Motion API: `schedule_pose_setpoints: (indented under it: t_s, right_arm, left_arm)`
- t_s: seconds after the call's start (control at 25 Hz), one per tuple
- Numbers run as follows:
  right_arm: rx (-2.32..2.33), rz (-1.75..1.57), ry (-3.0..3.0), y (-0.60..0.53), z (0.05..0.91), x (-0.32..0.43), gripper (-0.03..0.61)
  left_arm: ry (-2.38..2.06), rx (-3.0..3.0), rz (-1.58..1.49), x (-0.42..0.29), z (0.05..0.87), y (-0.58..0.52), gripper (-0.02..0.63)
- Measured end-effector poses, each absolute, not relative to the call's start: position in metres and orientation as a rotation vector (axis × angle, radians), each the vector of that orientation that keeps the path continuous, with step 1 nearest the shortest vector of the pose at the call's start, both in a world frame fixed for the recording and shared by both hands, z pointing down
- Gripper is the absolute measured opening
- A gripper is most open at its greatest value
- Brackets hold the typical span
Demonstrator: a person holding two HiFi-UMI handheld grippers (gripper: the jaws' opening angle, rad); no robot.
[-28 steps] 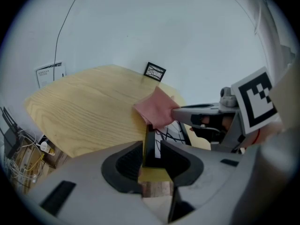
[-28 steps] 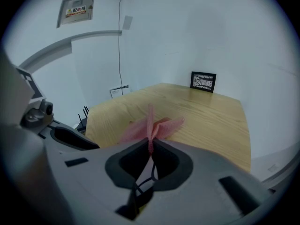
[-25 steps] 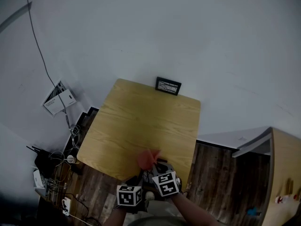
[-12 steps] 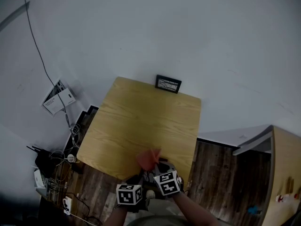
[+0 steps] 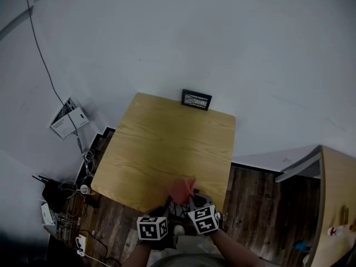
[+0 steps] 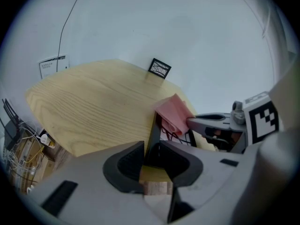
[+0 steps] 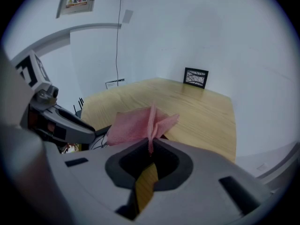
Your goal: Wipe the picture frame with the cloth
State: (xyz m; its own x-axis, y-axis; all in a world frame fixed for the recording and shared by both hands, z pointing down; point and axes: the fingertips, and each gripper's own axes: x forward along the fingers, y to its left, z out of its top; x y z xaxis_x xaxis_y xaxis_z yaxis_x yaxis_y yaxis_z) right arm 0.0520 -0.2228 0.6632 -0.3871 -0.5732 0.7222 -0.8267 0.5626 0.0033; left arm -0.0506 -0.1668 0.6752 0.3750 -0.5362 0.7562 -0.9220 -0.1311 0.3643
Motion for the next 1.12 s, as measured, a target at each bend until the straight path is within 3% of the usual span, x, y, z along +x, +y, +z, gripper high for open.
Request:
schedule_pose_setpoints:
  t_s: [1.12]
  right_arm:
    - [1.325, 0.471, -2.1, -0.205, 0.629, 0.103, 0.009]
  left_arm:
    - [-1.309, 1.781, 0.535, -0.054, 0.675, -0.166, 0.089]
